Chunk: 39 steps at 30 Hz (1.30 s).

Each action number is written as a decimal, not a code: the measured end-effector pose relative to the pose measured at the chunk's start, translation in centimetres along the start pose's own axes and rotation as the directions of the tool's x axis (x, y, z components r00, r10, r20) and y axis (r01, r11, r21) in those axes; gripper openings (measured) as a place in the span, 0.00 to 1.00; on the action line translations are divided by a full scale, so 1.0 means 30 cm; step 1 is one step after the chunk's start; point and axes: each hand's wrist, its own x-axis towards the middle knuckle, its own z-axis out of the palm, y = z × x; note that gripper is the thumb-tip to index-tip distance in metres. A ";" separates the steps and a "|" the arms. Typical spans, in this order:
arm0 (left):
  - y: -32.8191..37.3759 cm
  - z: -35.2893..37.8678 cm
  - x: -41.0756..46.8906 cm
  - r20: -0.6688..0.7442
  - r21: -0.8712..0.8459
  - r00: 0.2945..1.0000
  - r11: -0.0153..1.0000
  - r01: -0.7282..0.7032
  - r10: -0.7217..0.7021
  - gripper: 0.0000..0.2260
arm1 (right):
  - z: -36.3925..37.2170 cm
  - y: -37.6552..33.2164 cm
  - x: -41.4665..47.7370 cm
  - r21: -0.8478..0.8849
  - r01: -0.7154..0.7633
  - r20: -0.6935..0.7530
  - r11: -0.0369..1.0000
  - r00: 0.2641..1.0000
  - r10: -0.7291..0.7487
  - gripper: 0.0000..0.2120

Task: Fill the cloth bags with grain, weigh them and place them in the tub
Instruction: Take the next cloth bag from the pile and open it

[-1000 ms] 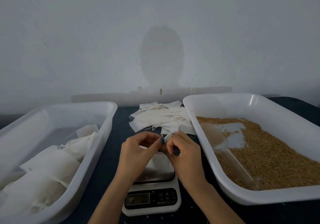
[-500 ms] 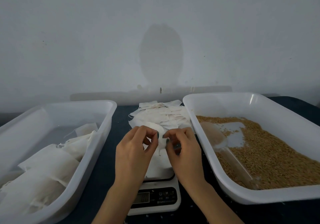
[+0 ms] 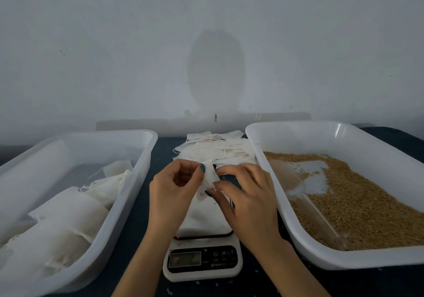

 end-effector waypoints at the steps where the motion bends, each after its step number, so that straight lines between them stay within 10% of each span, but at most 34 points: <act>1: 0.000 -0.013 0.003 0.079 -0.005 0.996 0.999 -0.032 0.032 0.06 | -0.002 -0.003 0.003 0.001 -0.009 -0.014 1.000 1.000 0.009 0.11; 5: -0.014 -0.069 0.007 0.527 0.073 0.845 0.986 -0.151 0.091 0.37 | -0.016 -0.004 0.016 0.009 -0.027 -0.047 1.000 0.999 0.028 0.09; 9: -0.041 -0.037 -0.005 0.505 0.322 0.856 0.897 -0.304 0.109 0.47 | -0.013 -0.010 0.014 -0.007 0.035 -0.037 0.999 0.999 -0.035 0.08; 19: -0.073 -0.009 0.009 0.401 0.301 0.914 0.933 -0.198 0.065 0.14 | -0.031 -0.031 0.015 -0.003 0.090 -0.123 0.996 0.988 -0.090 0.07; 32: -0.095 -0.006 0.015 0.396 0.312 0.916 0.929 -0.199 0.063 0.27 | -0.026 -0.037 0.007 0.253 0.039 0.078 0.967 0.995 -0.061 0.03; 39: -0.092 -0.011 0.015 0.406 0.298 0.909 0.926 -0.231 0.096 0.12 | -0.037 -0.044 0.011 0.229 0.054 0.098 0.972 0.992 -0.078 0.05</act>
